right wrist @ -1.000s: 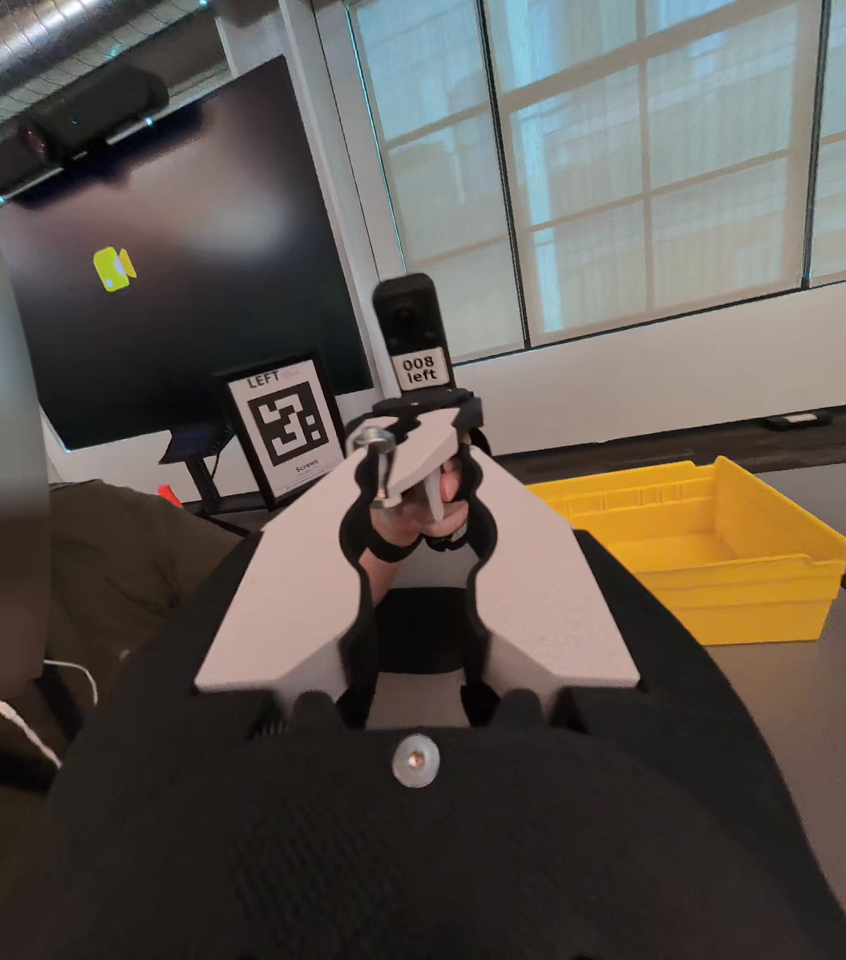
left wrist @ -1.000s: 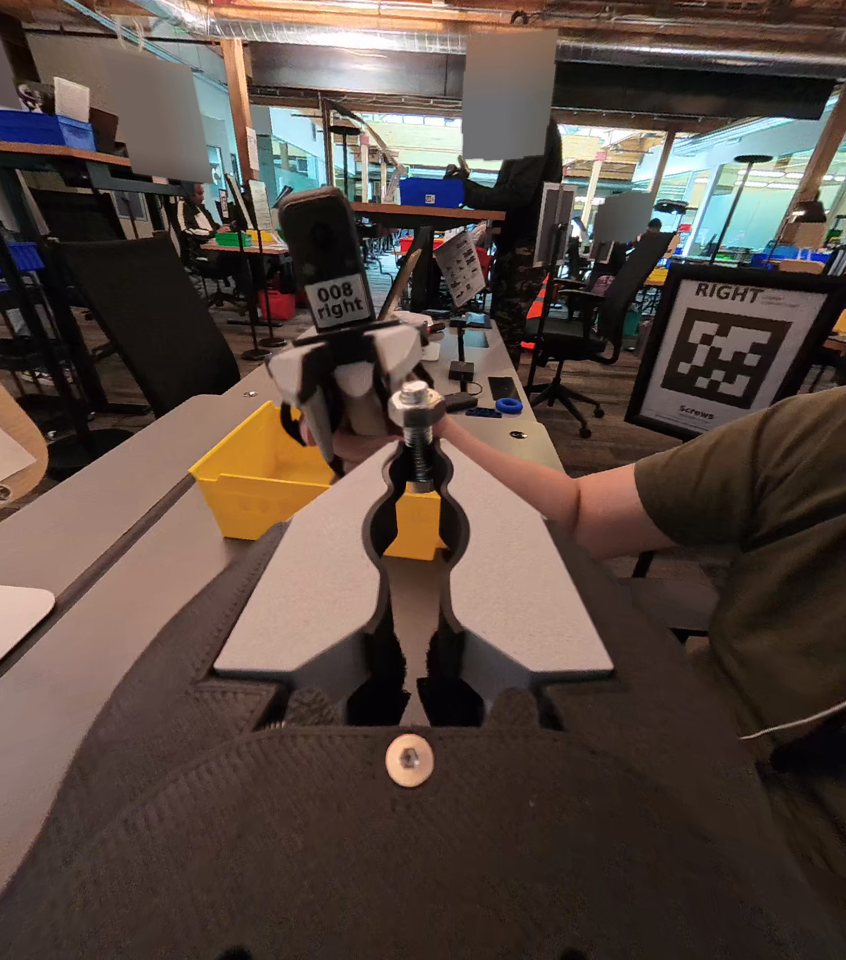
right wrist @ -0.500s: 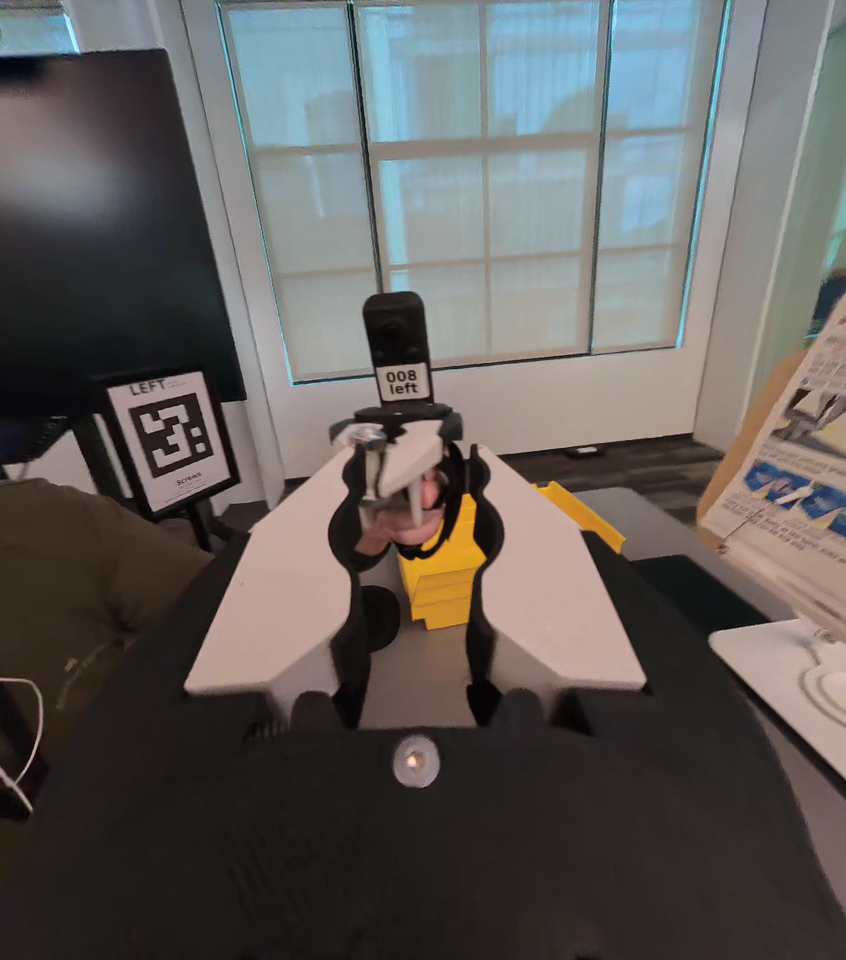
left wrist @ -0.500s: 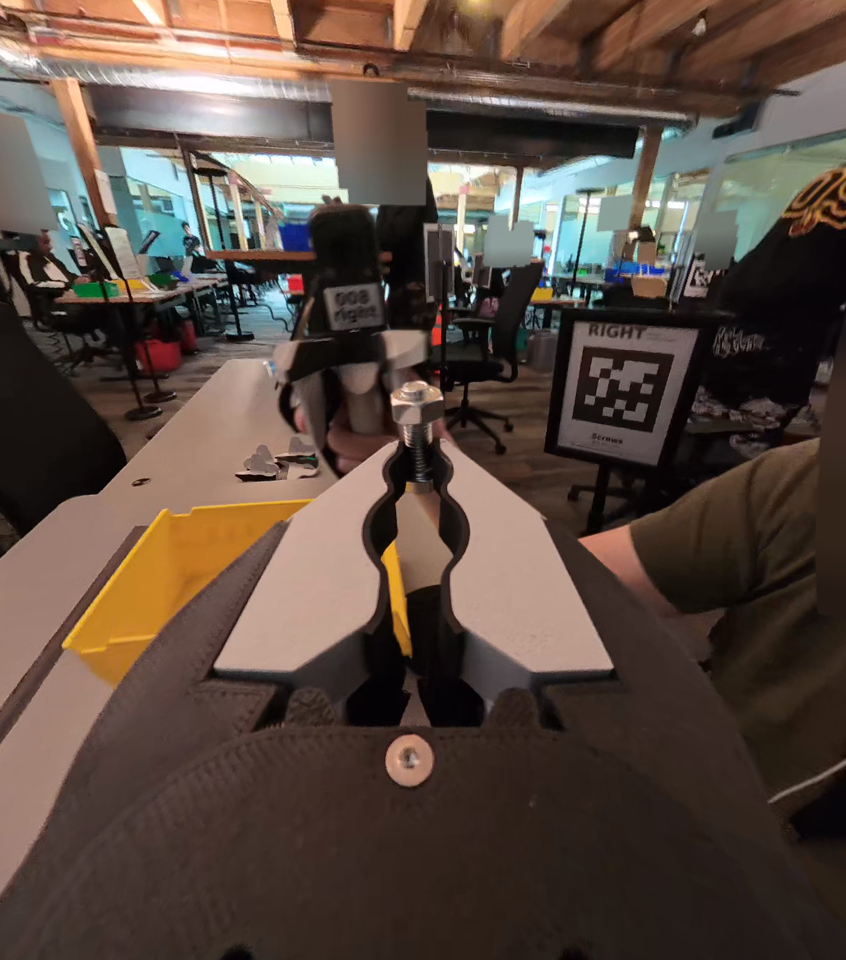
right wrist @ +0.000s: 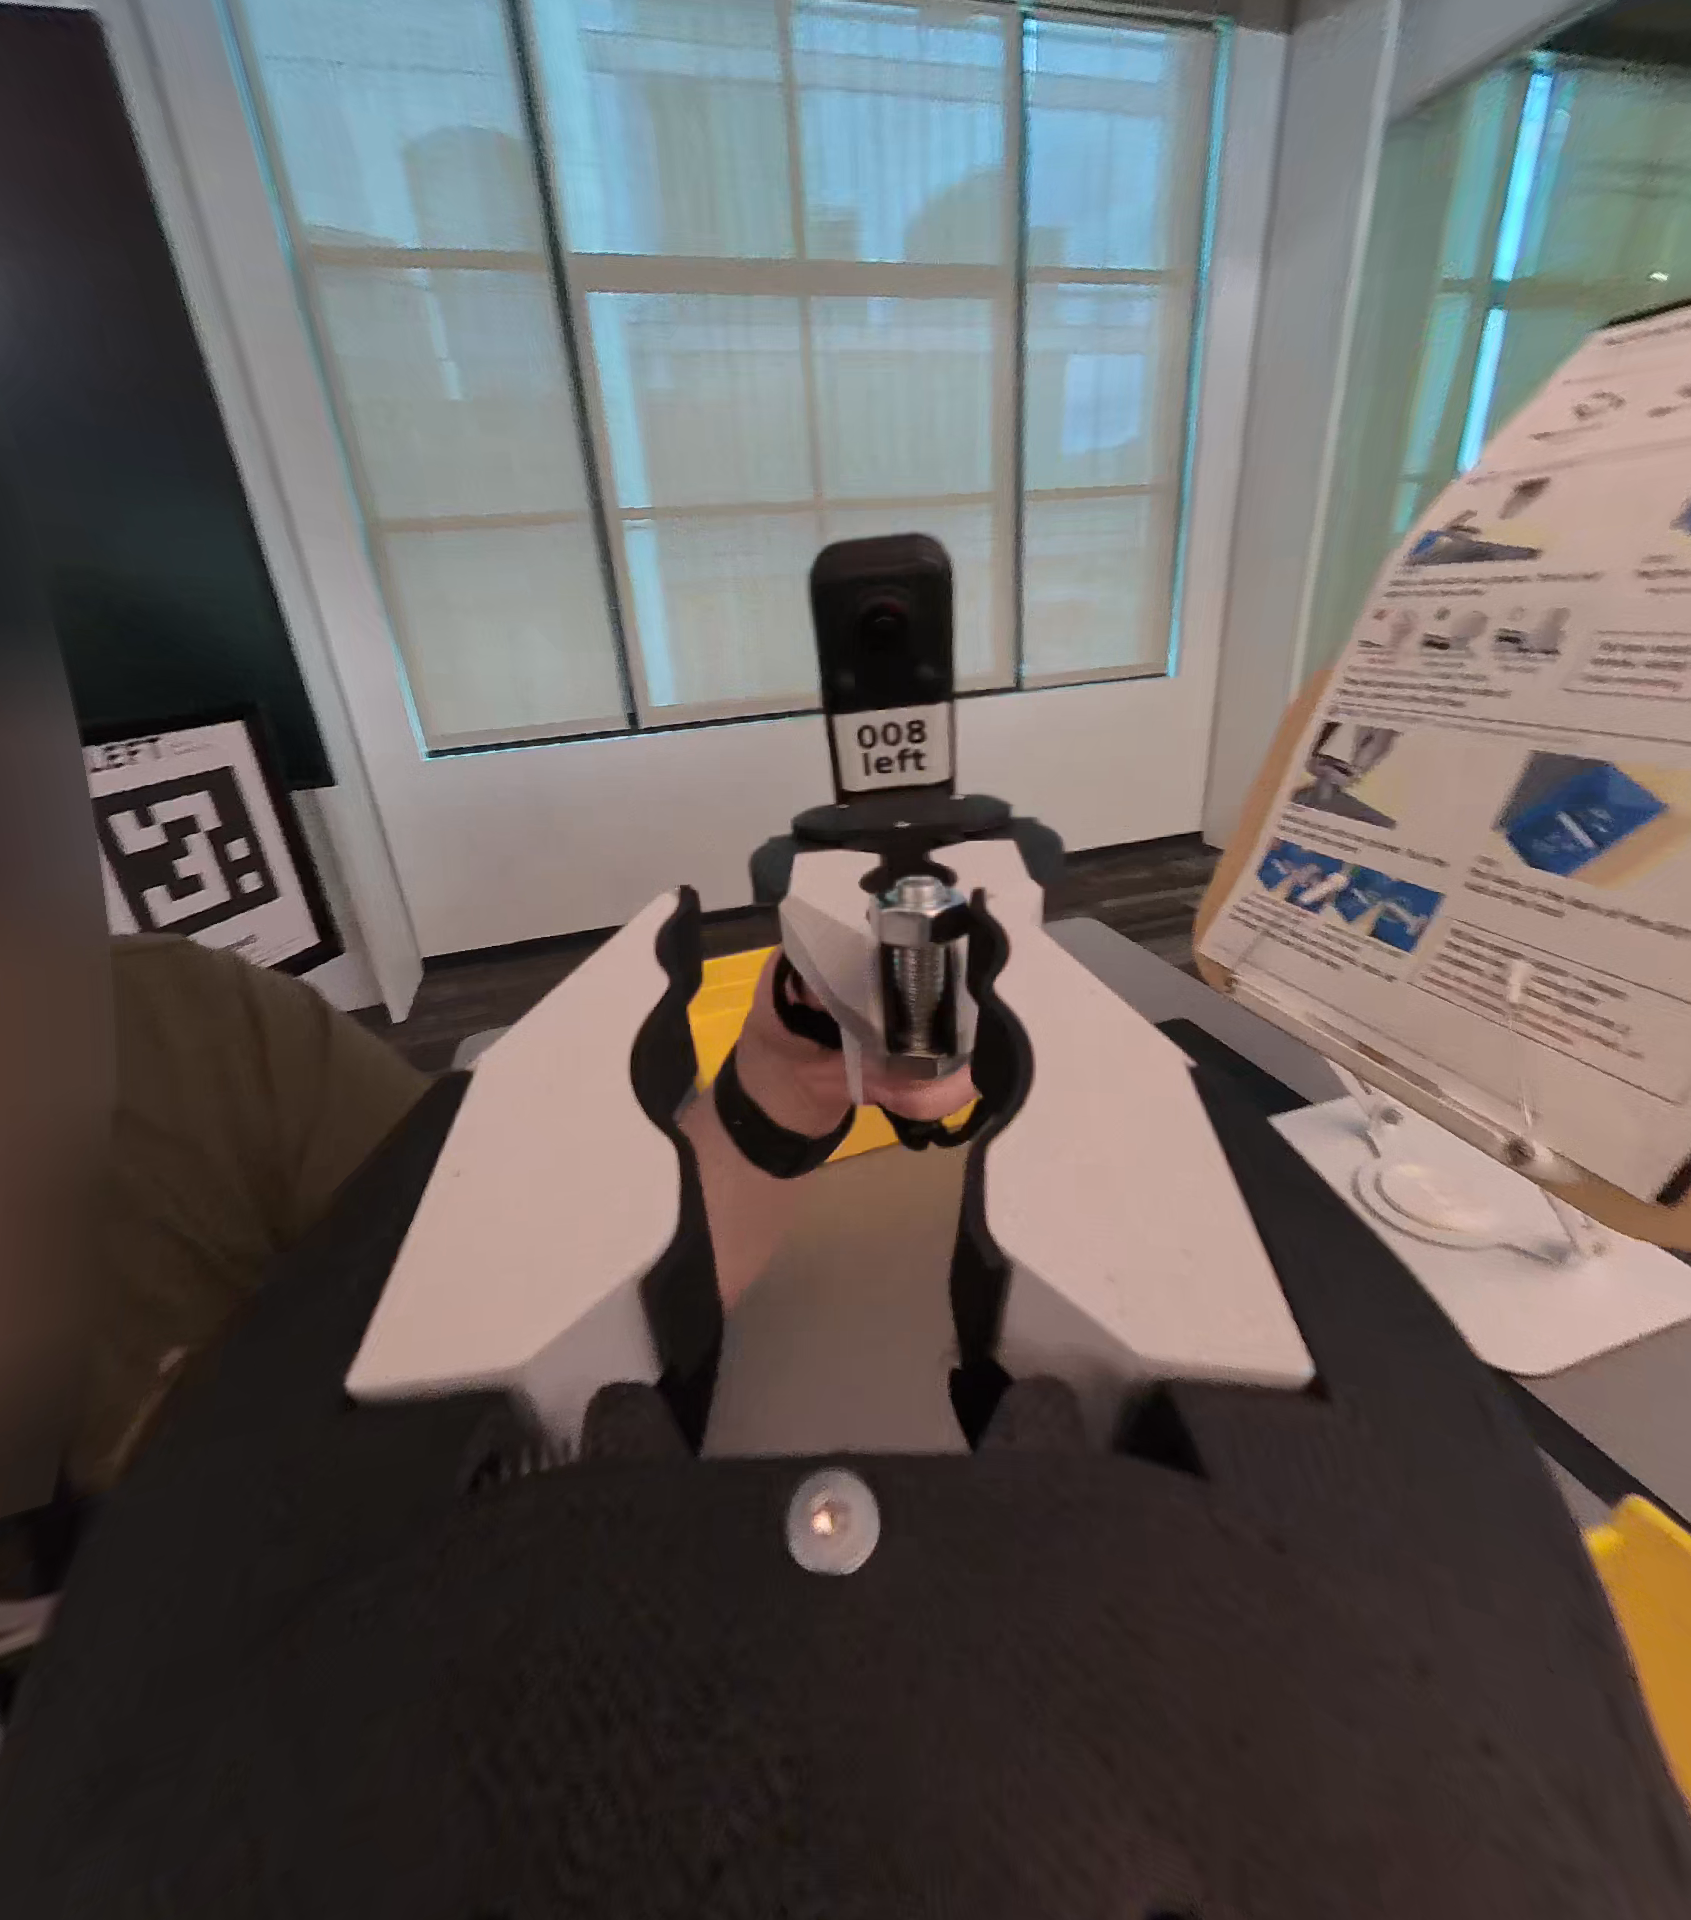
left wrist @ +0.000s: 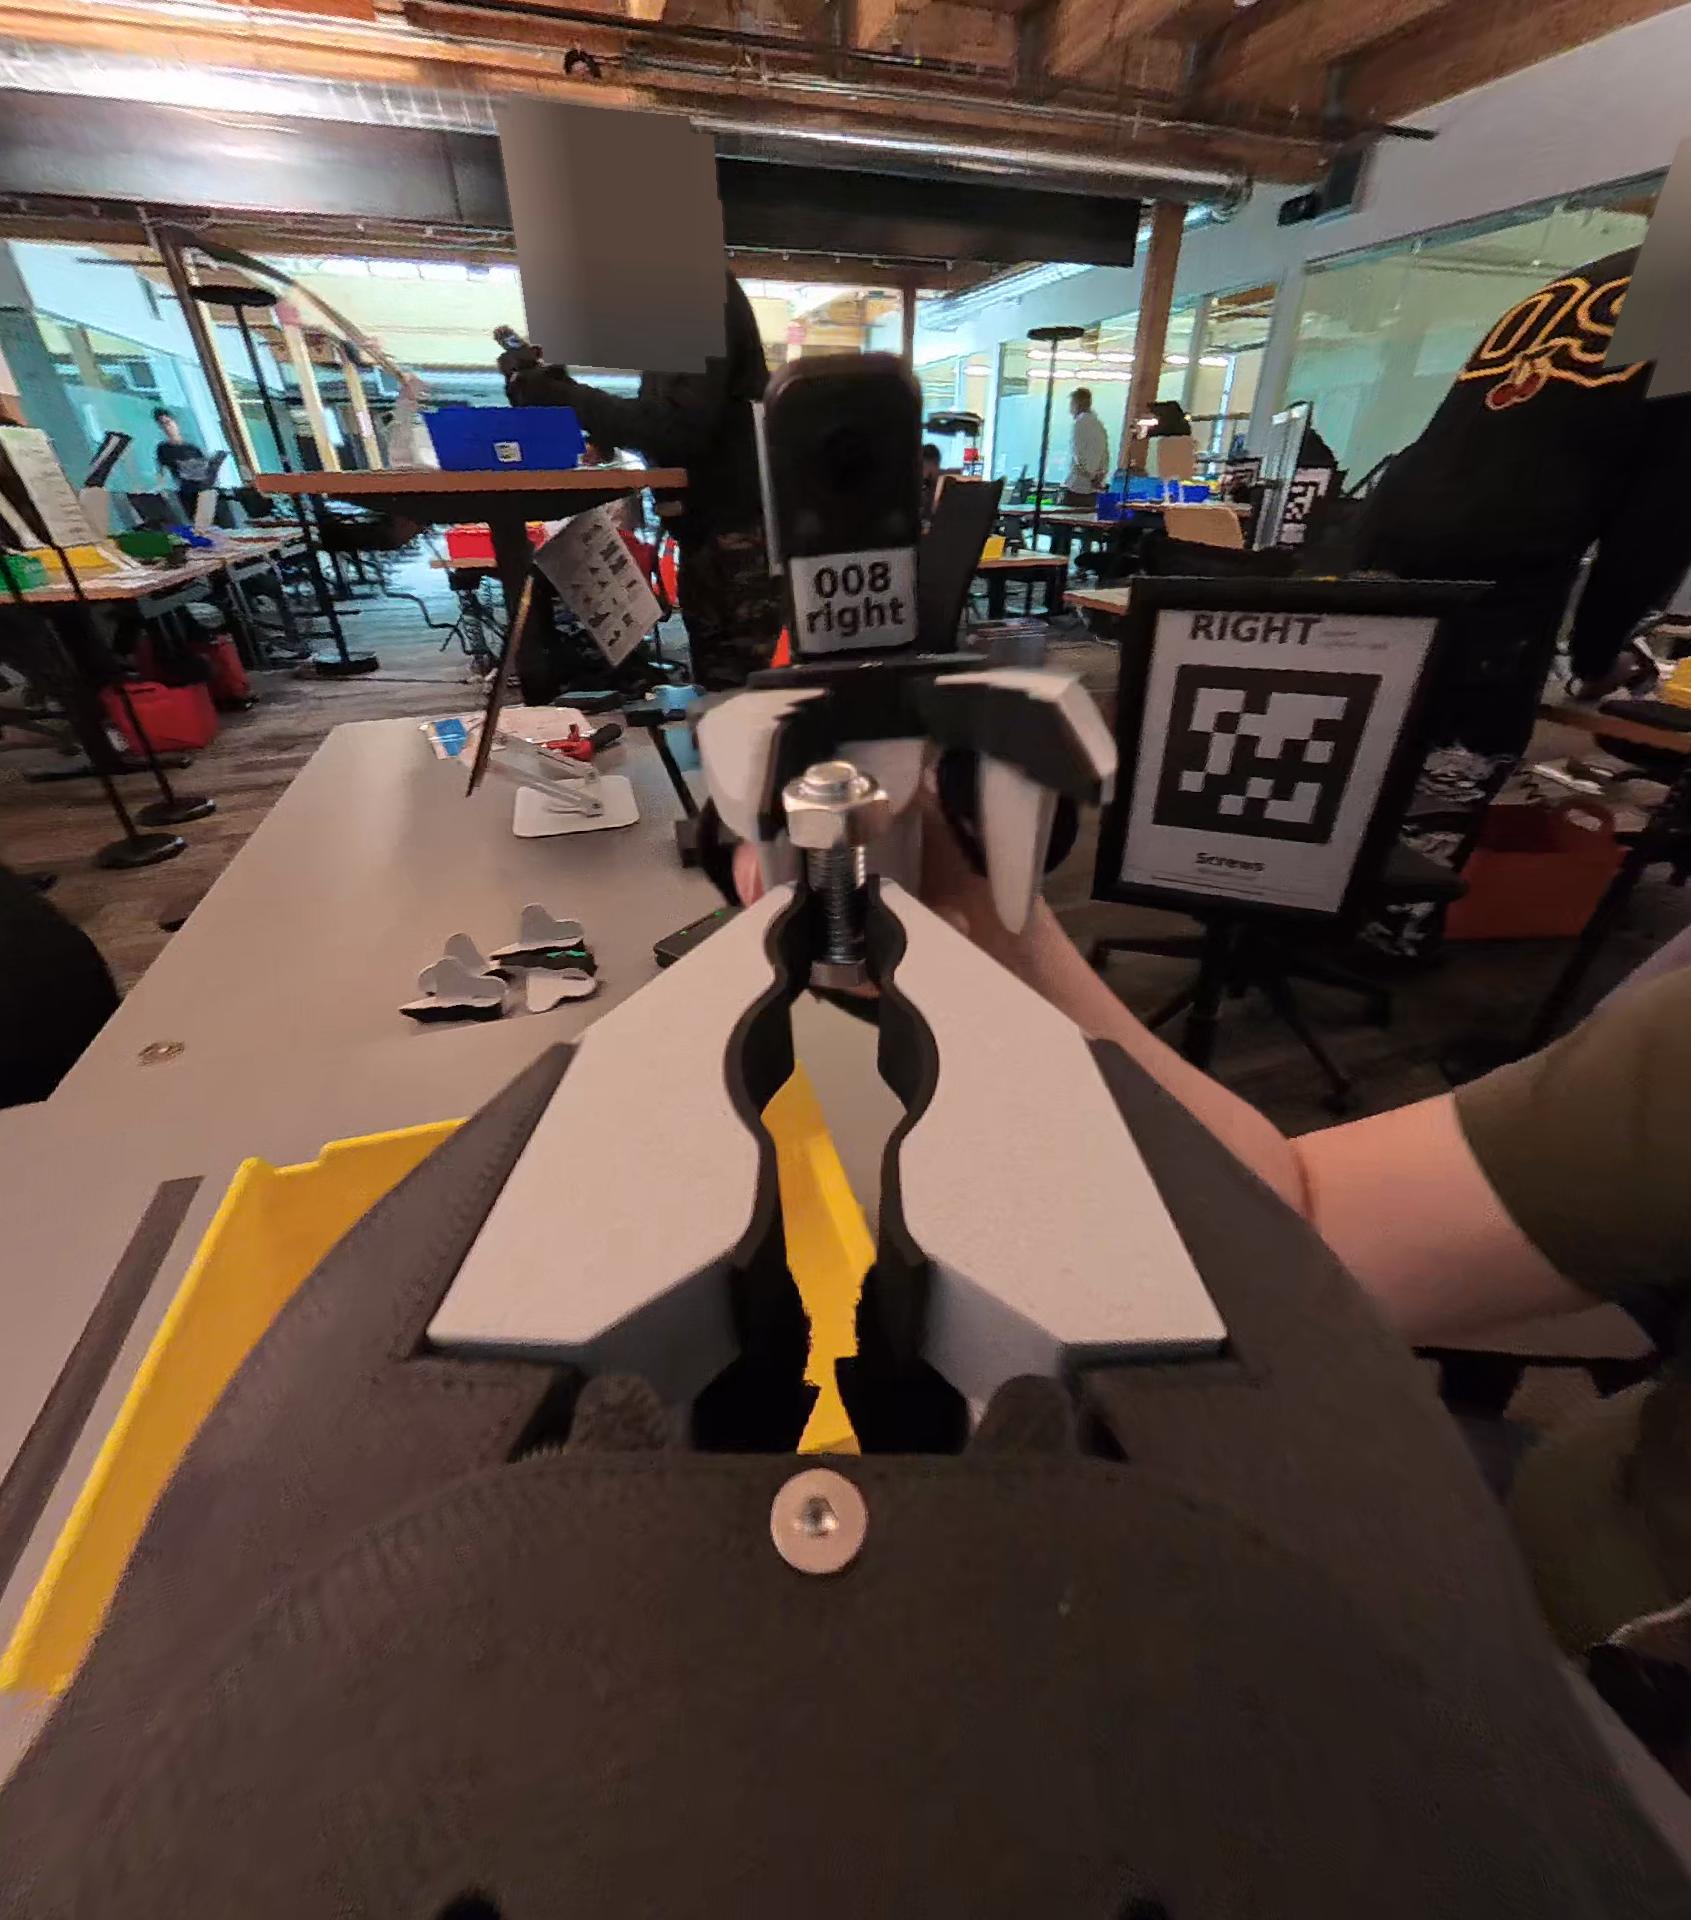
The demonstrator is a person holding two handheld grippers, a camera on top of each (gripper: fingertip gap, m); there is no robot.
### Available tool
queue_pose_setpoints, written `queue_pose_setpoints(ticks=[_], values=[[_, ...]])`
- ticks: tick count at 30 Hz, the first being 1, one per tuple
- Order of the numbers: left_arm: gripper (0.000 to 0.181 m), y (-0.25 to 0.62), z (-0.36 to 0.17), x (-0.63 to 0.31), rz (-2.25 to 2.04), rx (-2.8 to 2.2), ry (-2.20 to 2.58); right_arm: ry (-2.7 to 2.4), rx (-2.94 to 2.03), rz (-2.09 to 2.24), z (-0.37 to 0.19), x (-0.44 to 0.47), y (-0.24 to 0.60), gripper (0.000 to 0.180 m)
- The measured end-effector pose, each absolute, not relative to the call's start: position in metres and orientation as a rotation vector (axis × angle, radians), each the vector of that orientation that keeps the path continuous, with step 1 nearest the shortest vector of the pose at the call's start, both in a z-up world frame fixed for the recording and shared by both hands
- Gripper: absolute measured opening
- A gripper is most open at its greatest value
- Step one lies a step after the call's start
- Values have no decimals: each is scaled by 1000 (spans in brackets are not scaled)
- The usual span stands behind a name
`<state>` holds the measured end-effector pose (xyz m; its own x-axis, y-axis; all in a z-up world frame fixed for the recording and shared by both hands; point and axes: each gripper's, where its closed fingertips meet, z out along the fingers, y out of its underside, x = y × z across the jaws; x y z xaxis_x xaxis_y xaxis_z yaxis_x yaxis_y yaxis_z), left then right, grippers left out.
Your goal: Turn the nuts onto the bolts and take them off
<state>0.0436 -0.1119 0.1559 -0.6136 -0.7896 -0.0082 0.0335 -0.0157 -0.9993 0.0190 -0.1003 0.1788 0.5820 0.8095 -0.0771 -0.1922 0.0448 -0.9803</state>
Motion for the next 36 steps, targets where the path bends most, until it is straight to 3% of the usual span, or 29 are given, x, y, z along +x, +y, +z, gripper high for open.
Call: queue_pose_setpoints(ticks=[9,21,28,36], values=[[7,-100,161,47,-1707,-816,1647,-364,-1296,893,175,72,-77,32],[7,-88,163,50,-1733,-880,1577,-364,-1184,900,192,72,-89,37],[7,-101,158,55,-1742,-855,1618,-330,-1327,848,166,76,-65,38],[7,-94,160,57,-1757,-876,1582,-362,-1173,873,193,71,-87,38]])
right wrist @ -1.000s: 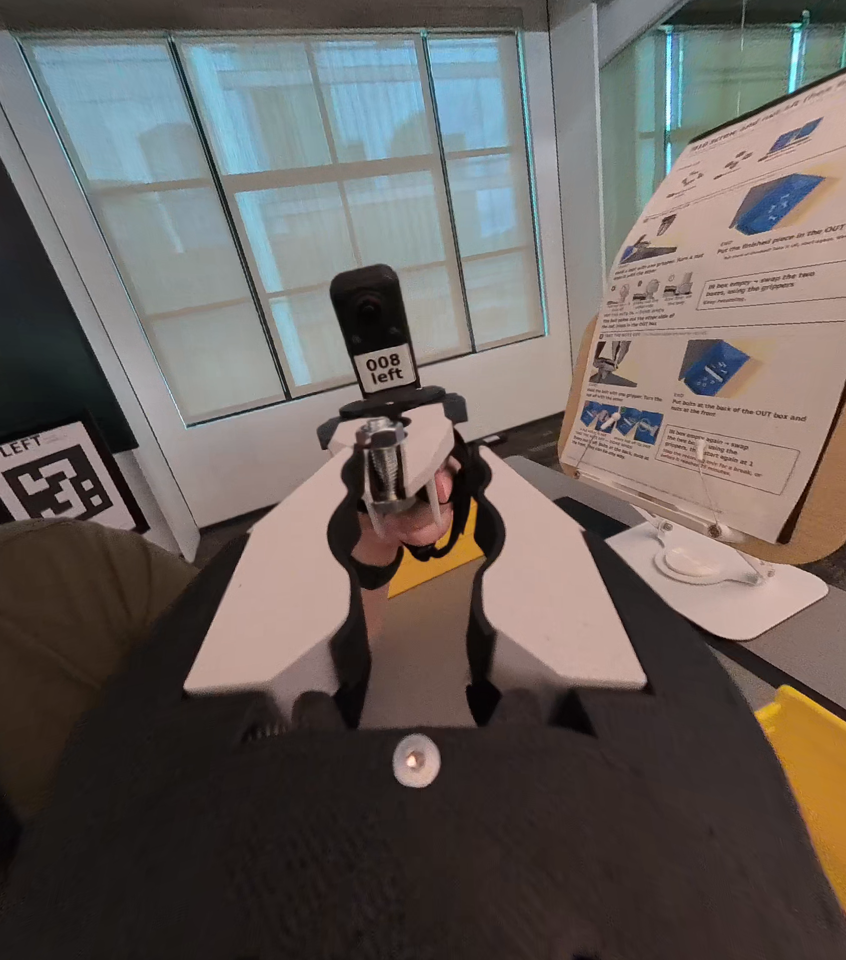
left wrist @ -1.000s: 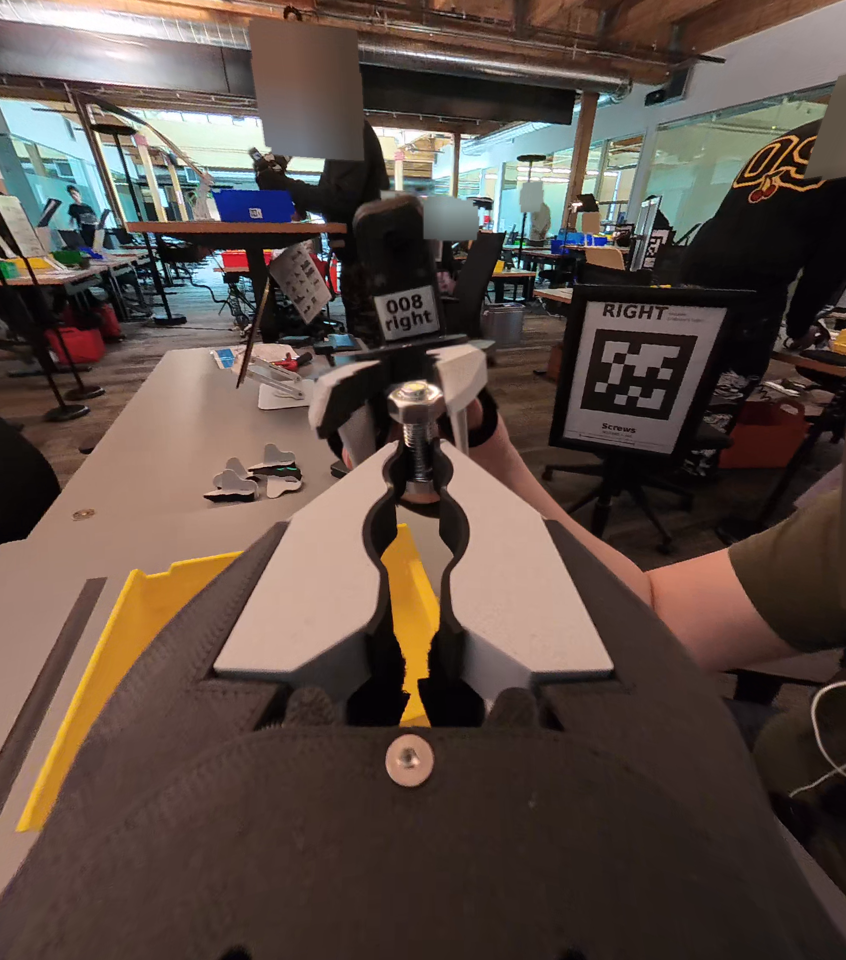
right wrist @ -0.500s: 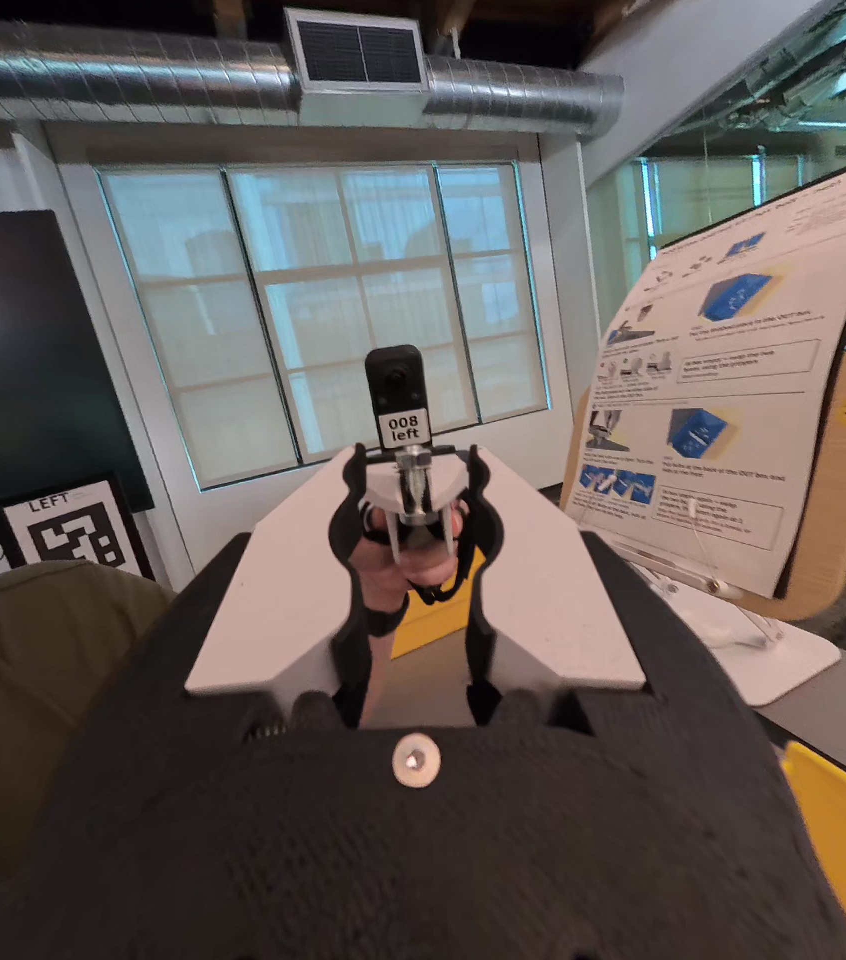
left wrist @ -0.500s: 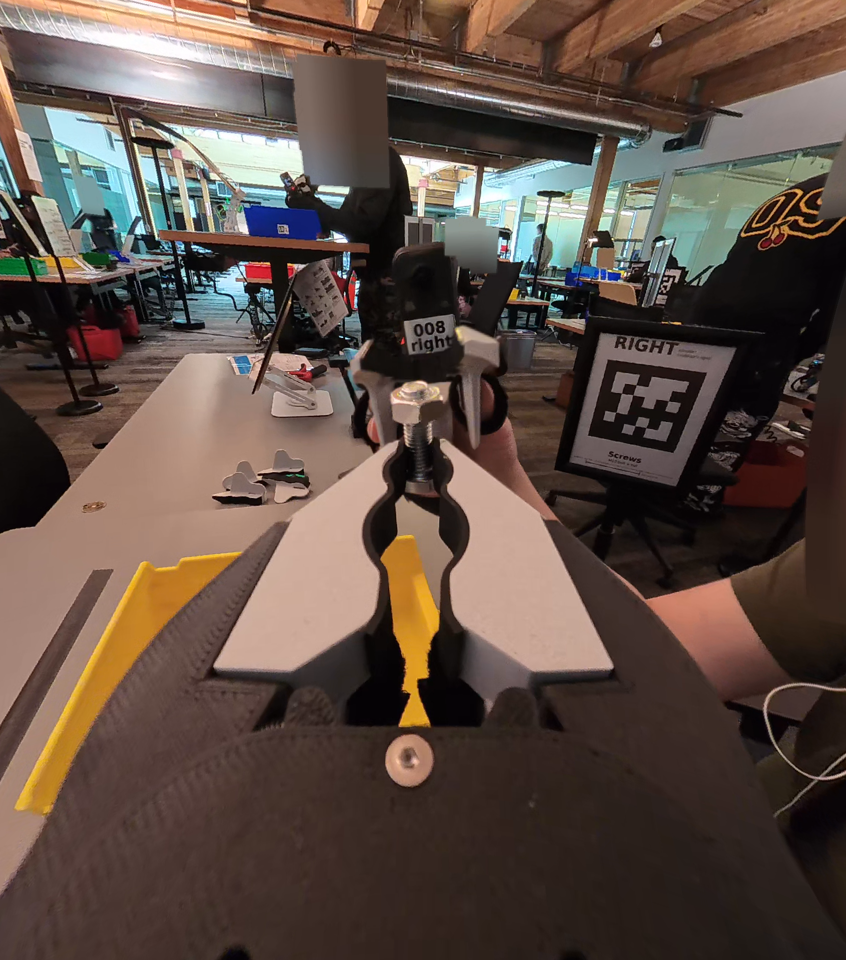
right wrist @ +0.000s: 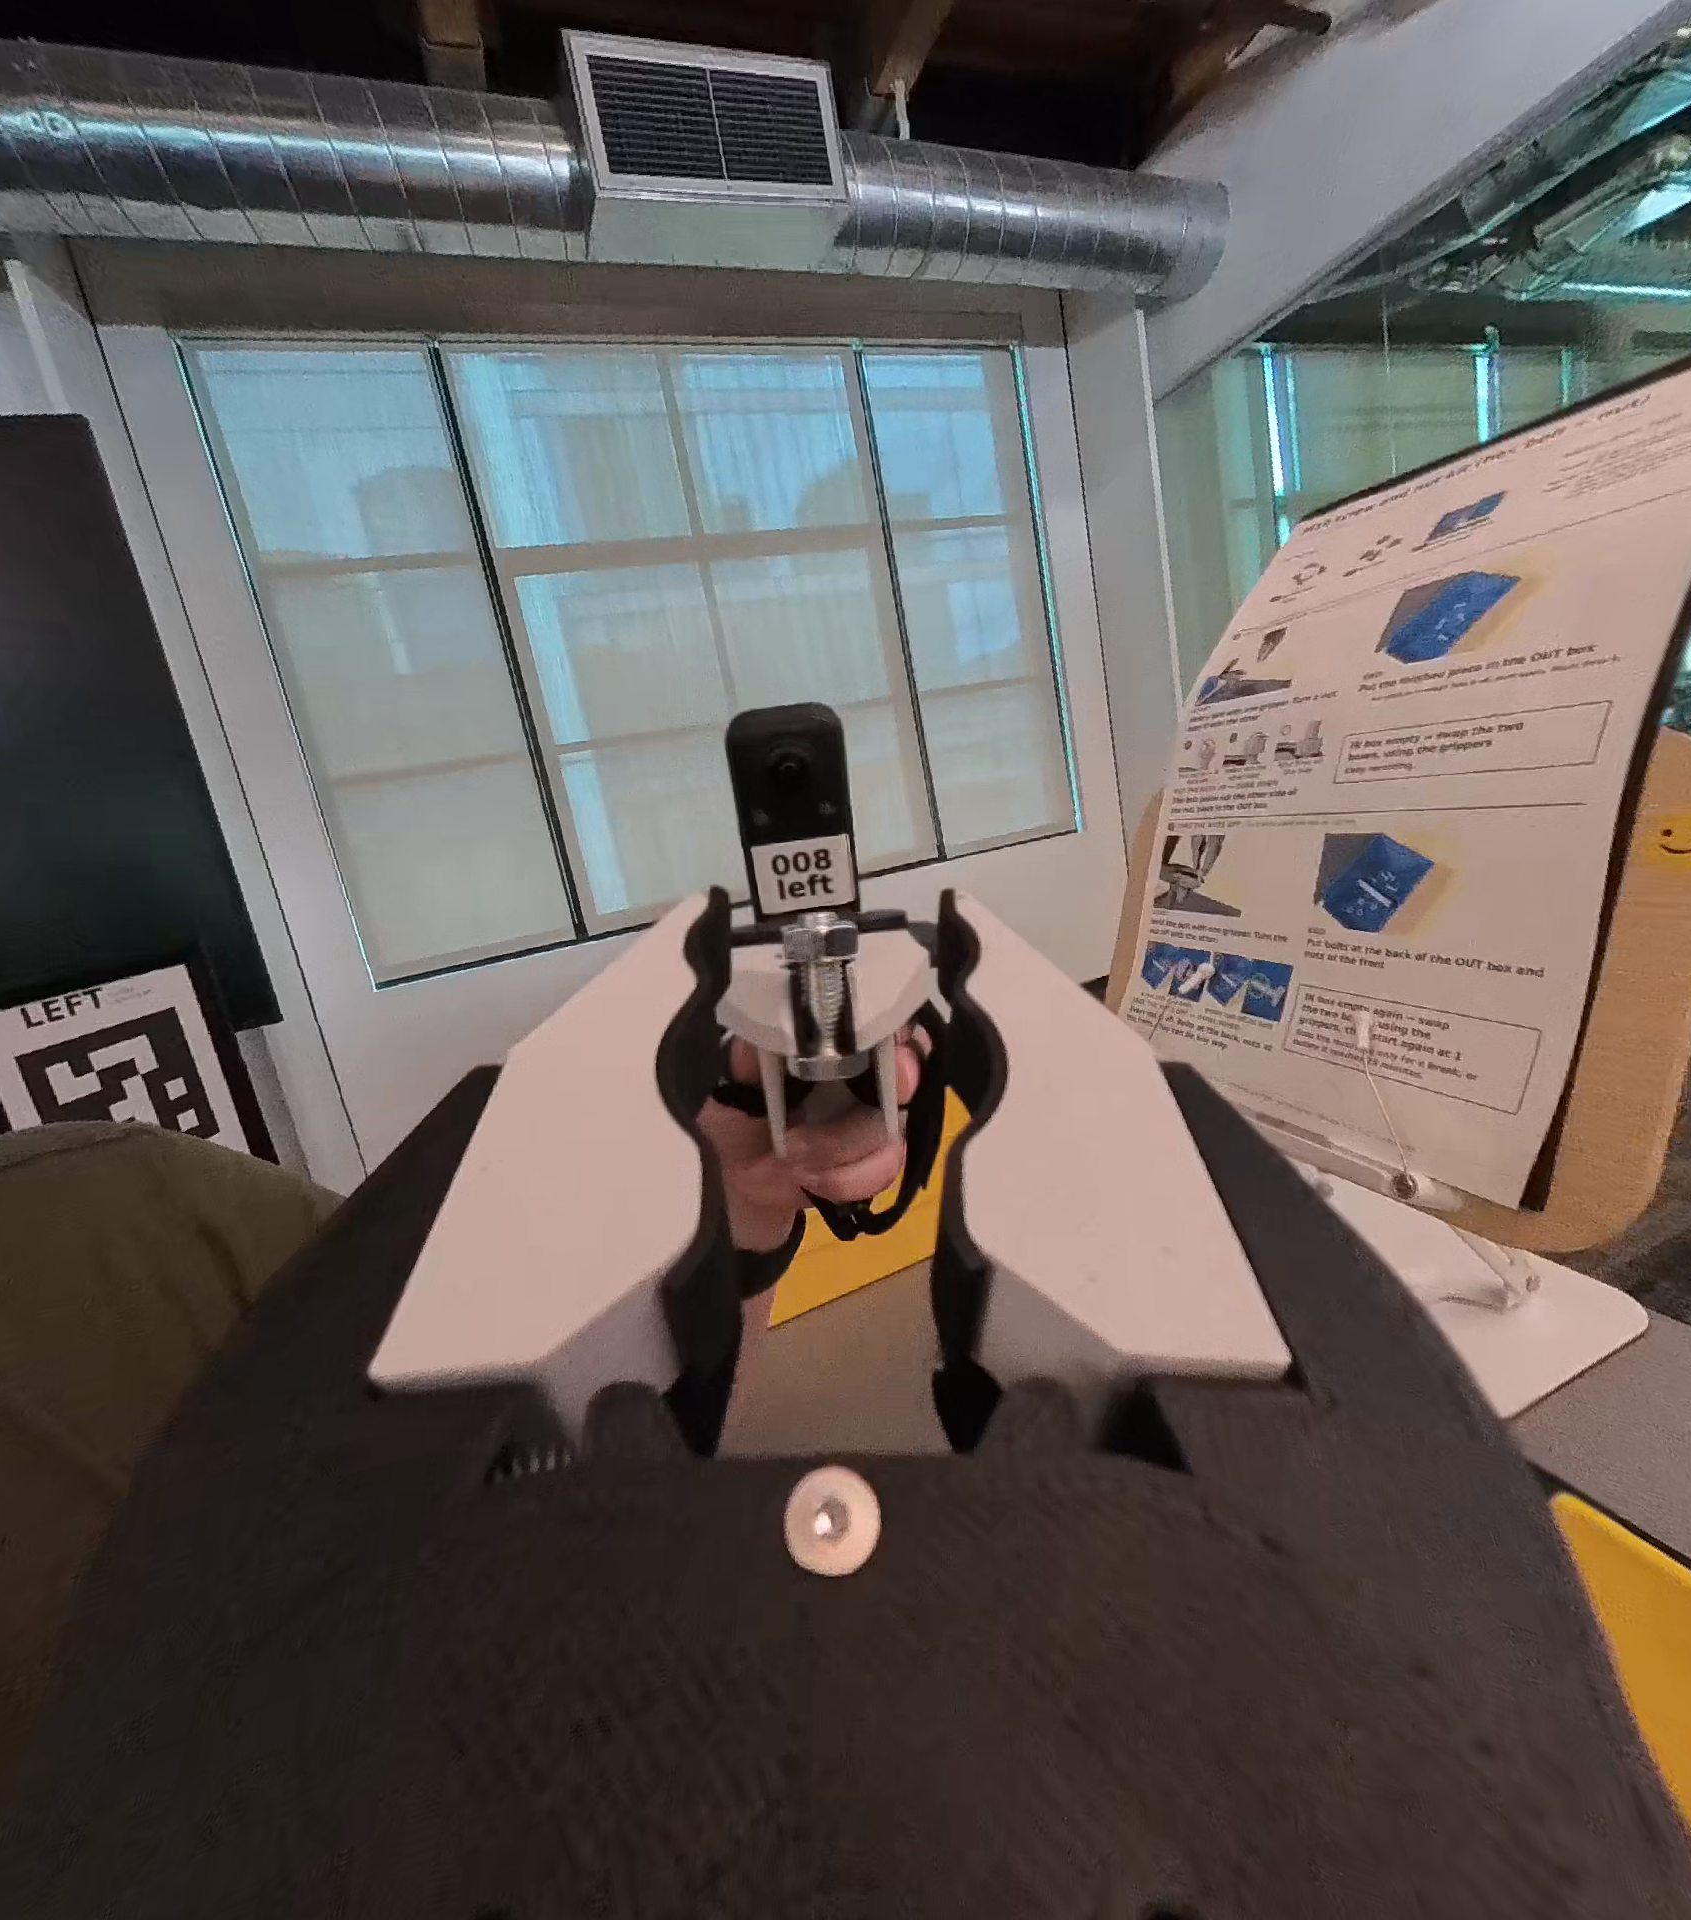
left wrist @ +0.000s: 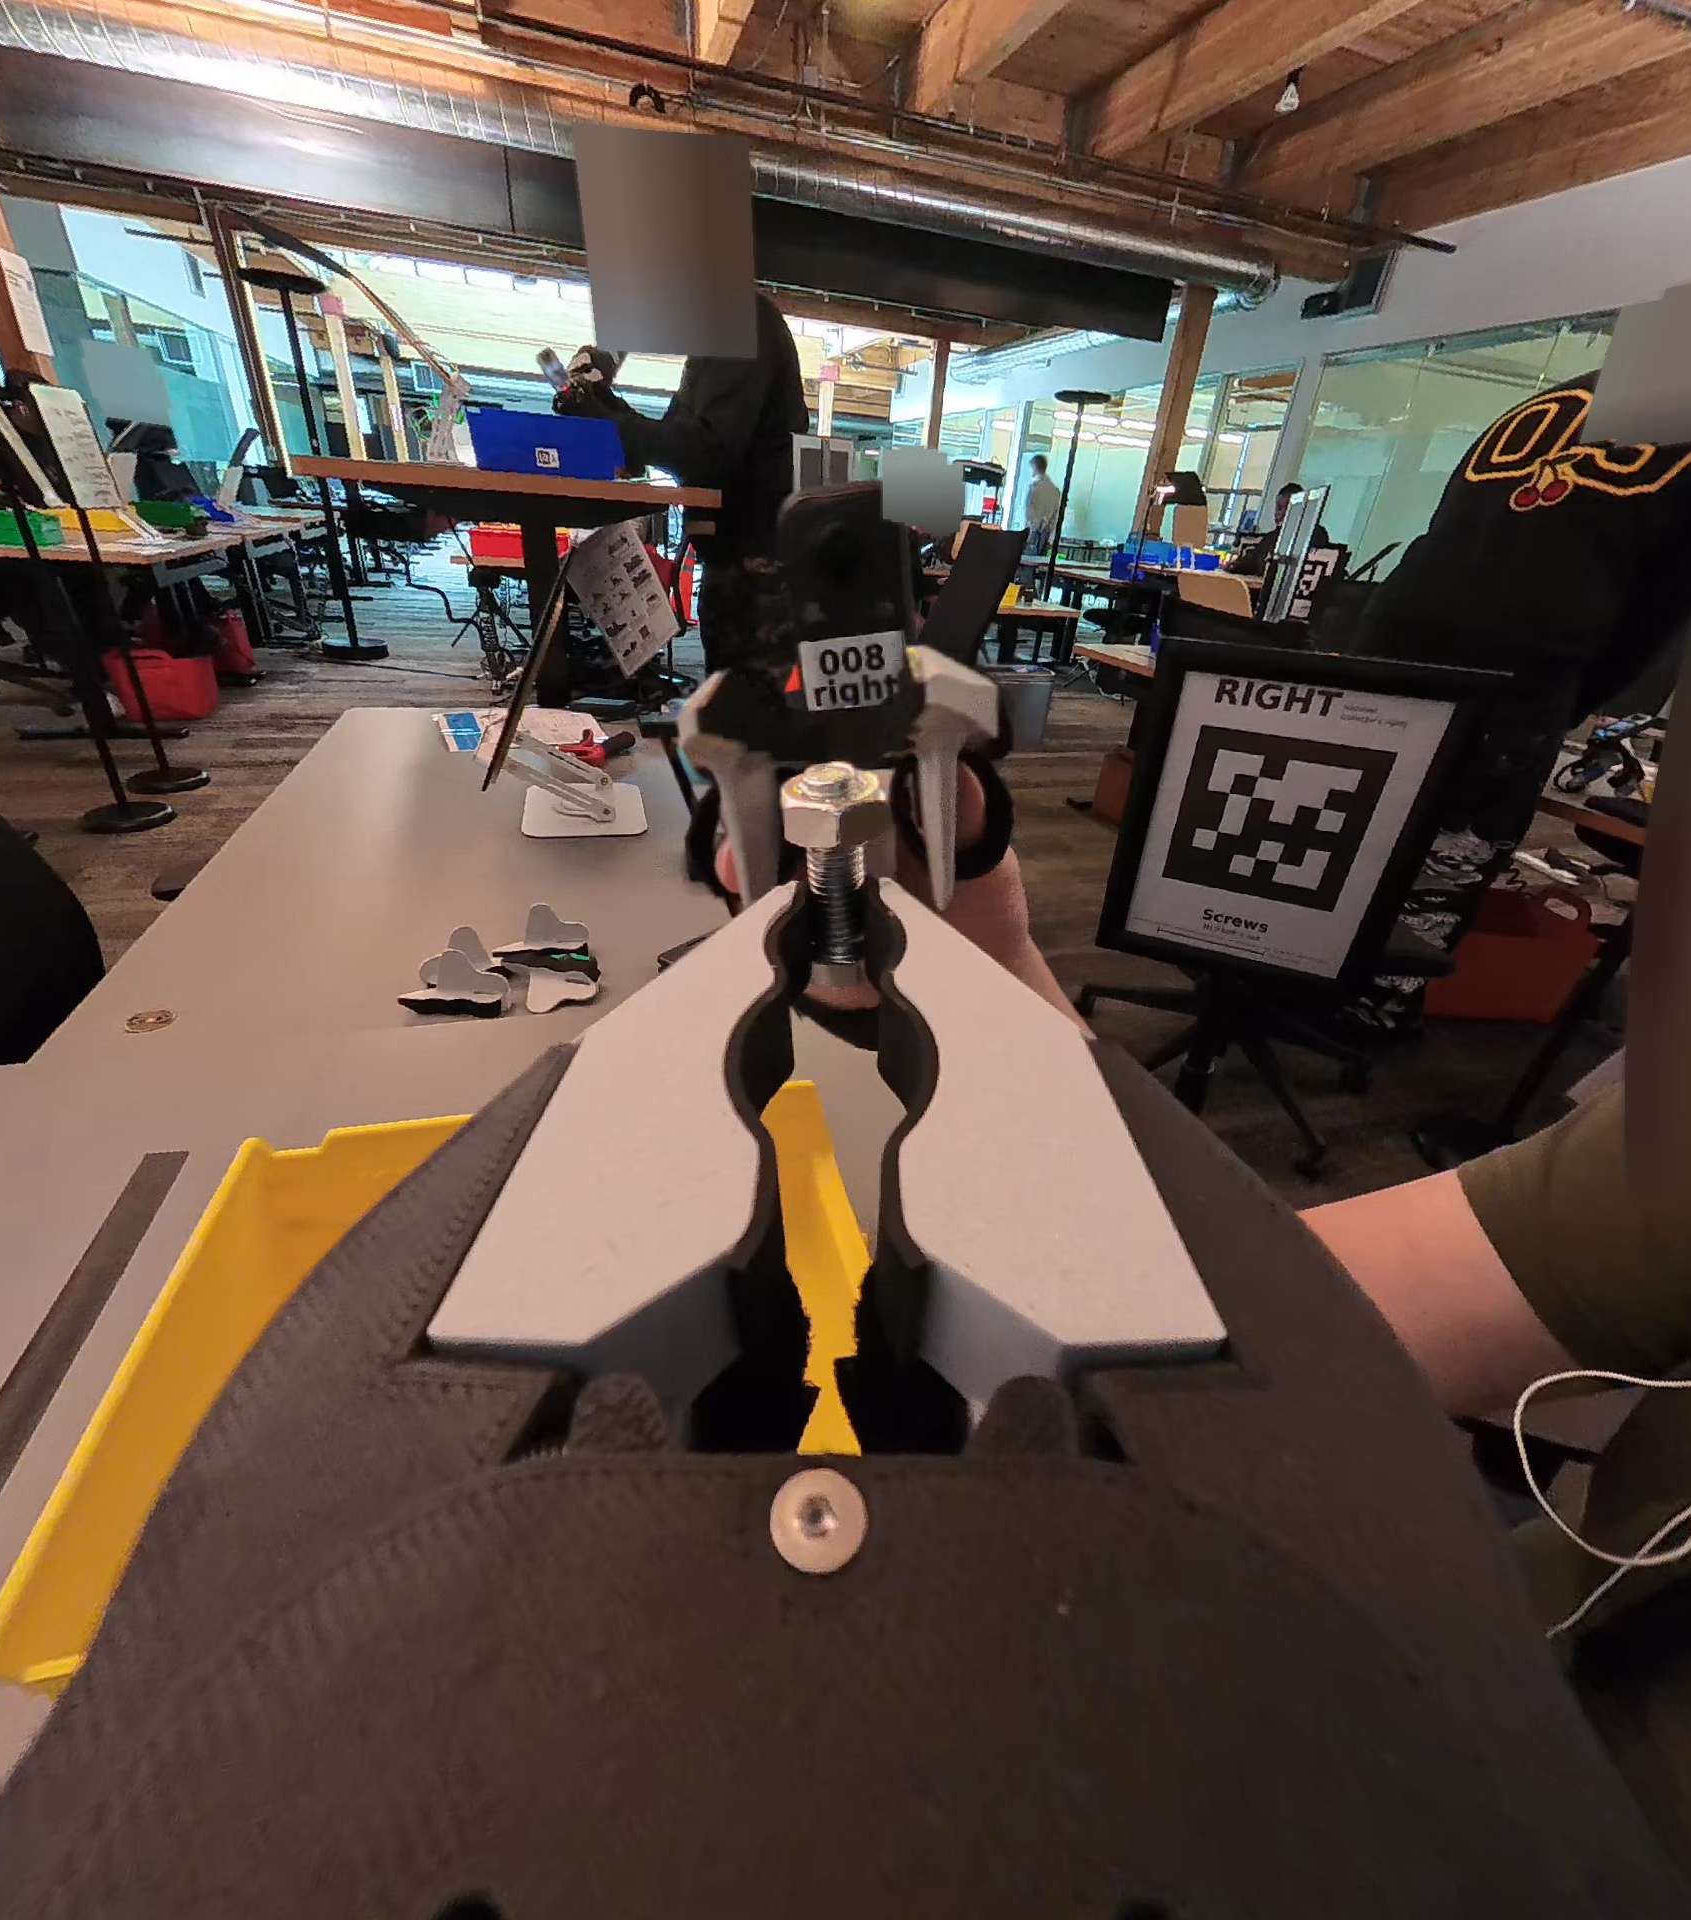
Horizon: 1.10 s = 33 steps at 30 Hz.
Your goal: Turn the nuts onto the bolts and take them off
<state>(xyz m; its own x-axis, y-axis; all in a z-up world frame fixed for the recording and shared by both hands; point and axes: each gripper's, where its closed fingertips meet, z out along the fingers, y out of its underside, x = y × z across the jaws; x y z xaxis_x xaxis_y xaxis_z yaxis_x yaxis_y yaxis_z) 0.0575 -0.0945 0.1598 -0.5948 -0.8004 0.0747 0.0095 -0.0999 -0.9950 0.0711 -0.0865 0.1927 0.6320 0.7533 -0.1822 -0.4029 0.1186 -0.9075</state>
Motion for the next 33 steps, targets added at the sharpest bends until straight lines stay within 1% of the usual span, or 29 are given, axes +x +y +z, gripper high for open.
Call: queue_pose_setpoints(ticks=[7,13,18,24,28,33], values=[[7,-97,159,58,-1777,-868,1595,-274,-1297,834,171,83,-64,38],[7,-95,158,59,-1775,-879,1592,-345,-1216,839,191,68,-78,39],[7,-83,155,64,-1698,-909,1571,-294,-1269,678,181,90,-70,40],[7,-60,159,61,-1621,-958,1496,-274,-1155,682,190,101,-72,44],[7,-46,154,46,-1481,-1033,1436,-331,-1108,747,194,75,-75,51],[7,-43,153,13,-1422,-1068,1369,-497,-1207,738,189,27,-62,54]])
